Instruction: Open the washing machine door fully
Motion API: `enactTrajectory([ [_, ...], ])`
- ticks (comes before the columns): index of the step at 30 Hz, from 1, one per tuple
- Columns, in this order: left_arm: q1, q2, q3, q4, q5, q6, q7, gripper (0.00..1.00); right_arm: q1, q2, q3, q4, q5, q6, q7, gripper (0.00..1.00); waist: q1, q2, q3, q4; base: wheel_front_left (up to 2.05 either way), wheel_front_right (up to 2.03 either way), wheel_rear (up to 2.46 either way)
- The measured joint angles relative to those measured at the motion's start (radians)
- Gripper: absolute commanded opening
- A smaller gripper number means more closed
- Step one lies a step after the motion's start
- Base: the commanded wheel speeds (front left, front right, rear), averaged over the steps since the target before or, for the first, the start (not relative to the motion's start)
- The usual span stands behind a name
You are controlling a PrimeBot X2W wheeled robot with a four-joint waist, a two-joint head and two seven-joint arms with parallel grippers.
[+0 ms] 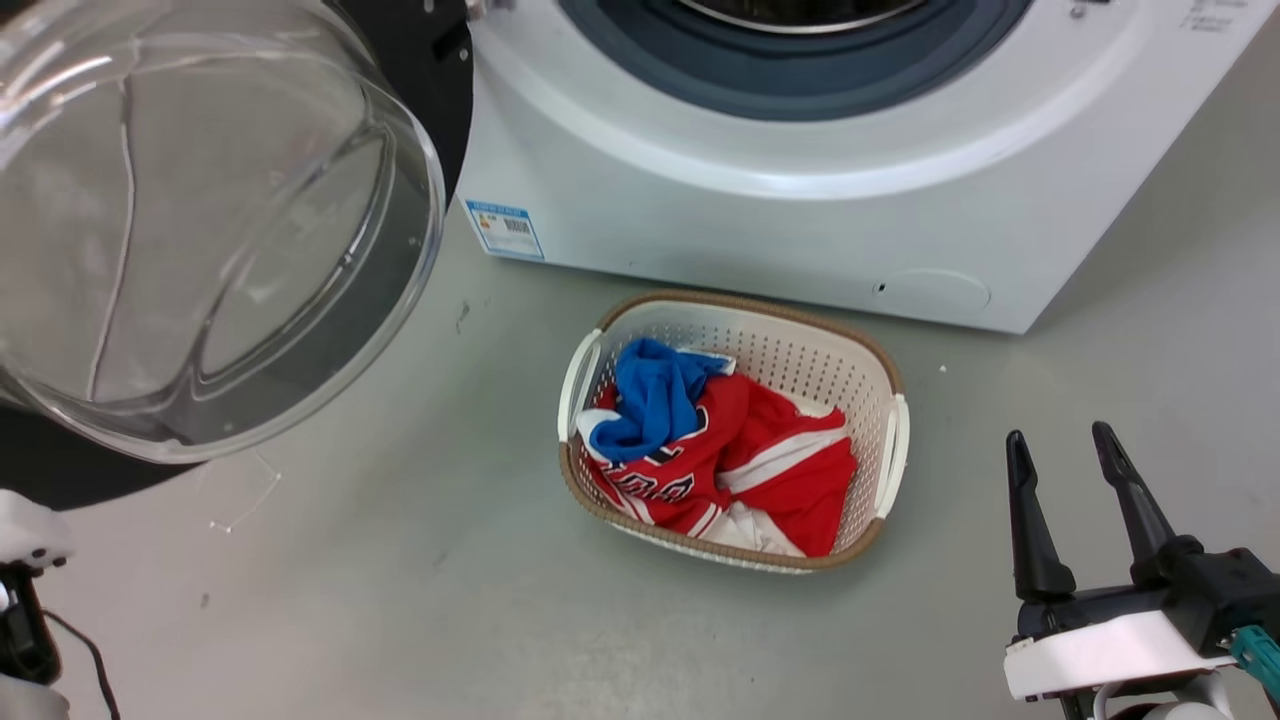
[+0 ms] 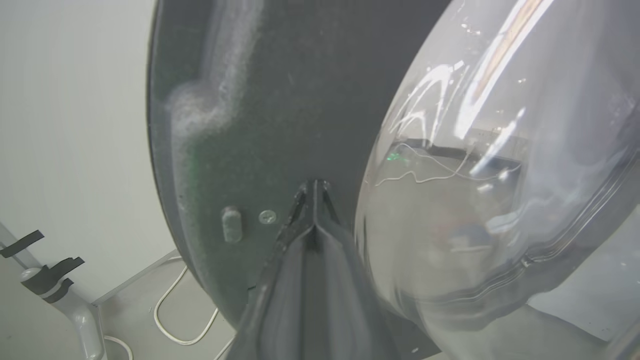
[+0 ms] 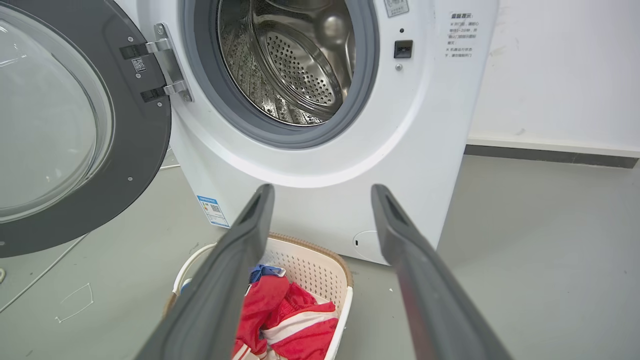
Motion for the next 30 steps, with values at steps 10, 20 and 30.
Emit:
enactTrajectory([
  [10, 0.119, -0.054, -0.040, -0.117, 0.068, -0.028, 0.000, 0.00, 0.060, 0.000, -0.010, -0.010, 0.023, 0.000, 0.000, 1.00, -0.0001, 0.0000, -0.127, -0.005, 0.00, 0.00, 0.00],
  [20, 0.282, -0.137, -0.139, -0.334, 0.120, -0.040, 0.000, 0.00, 0.119, 0.000, -0.054, -0.074, 0.022, 0.000, 0.000, 1.00, -0.0002, 0.0000, -0.248, -0.023, 0.00, 0.00, 0.00],
  [30, 0.376, -0.212, -0.327, -0.451, 0.138, -0.063, 0.000, 0.00, 0.153, 0.000, -0.080, -0.107, 0.028, 0.000, 0.000, 1.00, -0.0002, 0.0000, -0.291, -0.061, 0.00, 0.00, 0.00],
])
